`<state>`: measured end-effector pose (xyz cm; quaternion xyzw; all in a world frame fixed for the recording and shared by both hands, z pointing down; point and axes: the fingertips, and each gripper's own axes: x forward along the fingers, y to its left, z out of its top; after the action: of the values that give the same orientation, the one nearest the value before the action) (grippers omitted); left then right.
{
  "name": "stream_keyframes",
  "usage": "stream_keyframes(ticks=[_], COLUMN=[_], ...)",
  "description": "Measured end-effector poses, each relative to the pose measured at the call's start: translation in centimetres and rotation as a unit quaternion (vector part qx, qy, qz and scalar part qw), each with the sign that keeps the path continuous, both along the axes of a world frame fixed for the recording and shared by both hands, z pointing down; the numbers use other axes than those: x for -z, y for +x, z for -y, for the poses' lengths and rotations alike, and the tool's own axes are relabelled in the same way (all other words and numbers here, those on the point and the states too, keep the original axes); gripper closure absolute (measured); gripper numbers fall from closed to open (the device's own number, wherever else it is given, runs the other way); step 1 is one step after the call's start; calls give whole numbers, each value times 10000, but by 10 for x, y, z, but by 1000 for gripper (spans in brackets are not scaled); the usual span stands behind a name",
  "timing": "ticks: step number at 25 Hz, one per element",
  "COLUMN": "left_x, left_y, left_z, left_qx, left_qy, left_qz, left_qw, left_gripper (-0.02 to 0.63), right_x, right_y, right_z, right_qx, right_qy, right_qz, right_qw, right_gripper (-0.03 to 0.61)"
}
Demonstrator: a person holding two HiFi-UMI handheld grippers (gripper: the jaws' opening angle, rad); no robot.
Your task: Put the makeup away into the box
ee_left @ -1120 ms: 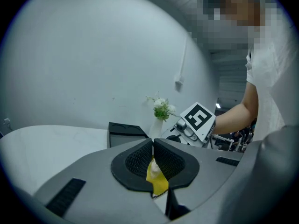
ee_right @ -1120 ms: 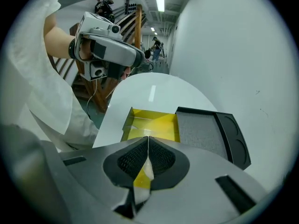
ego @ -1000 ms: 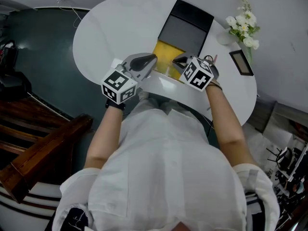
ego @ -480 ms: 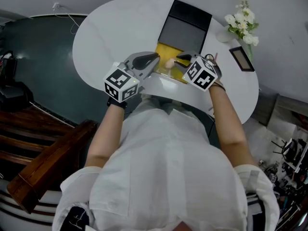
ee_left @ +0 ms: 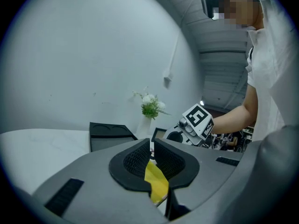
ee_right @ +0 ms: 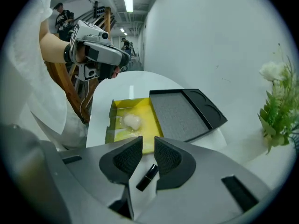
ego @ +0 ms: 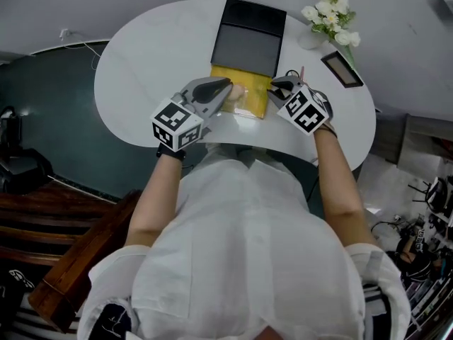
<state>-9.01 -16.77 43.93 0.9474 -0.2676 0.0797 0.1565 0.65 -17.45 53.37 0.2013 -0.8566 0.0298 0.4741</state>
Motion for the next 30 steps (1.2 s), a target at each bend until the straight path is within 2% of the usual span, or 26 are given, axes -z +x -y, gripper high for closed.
stream_keyframes(ticks=[12,20,30], left_x=[-9,-19,-21], left_y=[43,48,48], left_z=[-5,-5,-2], left_qx=[-499,-571,-557], left_qy=[-90,-209,-242], left_qz=[144,256,284], left_qw=[9986,9978,9977], left_gripper=[592,592,592], right_x=[-51,-83,-94], right_y=[59,68,67], right_z=[-20,-14,-12], right_qx=[-773,-1244,-1319], right_qy=[-363,-607,-833], right_qz=[-362,-494,-589], right_qw=[9957,9891,9860], right_gripper=[487,487,489])
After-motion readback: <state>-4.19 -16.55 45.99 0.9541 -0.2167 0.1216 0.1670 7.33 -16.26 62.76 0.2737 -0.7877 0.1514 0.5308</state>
